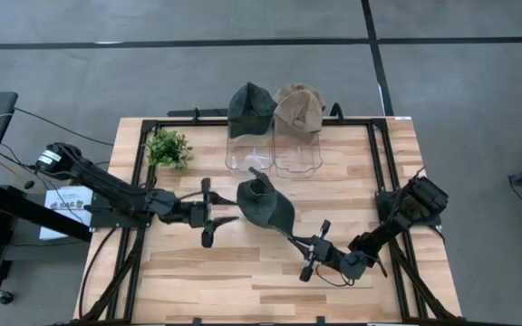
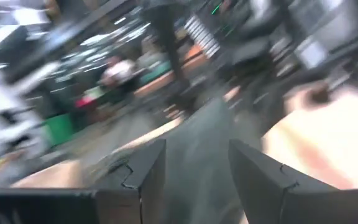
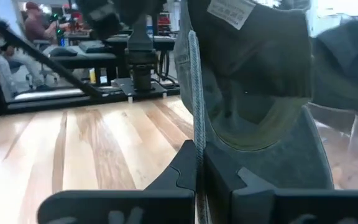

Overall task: Pick & Place hat
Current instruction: Put the black cap into the left transparent bin

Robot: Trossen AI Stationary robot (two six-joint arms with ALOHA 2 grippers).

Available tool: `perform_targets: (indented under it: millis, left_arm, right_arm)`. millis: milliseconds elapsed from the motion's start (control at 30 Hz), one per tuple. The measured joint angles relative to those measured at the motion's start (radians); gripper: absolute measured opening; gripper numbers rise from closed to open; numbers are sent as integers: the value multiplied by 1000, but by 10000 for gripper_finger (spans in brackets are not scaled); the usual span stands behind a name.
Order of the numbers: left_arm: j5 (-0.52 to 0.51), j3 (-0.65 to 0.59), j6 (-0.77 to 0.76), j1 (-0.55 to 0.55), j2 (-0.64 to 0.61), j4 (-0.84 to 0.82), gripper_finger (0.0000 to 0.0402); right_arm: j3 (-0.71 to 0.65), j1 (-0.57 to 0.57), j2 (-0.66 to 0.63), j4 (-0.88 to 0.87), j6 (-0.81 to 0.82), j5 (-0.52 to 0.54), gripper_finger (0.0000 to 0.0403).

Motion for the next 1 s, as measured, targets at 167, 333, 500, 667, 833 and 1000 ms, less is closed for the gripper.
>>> perform_targets:
  millis: [167,333,500,667,833,1000]
  left_arm:
    - [-381,0,137,-34,0,0,172]
    - [-423,0,158,33,0,45,172]
    - [-429,0,159,100,16,81,172]
    - [-453,30,168,153,75,150,158]
    - [-444,123,172,160,205,152,130]
    - [-439,197,185,140,349,148,105]
  right_arm:
    - [0,10,0,-2,-56,-71,1]
    - [5,-8,0,-5,-101,-145,1]
    - [46,-46,1,-24,-176,-229,1]
    - [101,-80,1,-96,-197,-337,1]
    - [146,-96,1,-159,-228,-345,1]
    - [163,-94,1,-156,-288,-279,1]
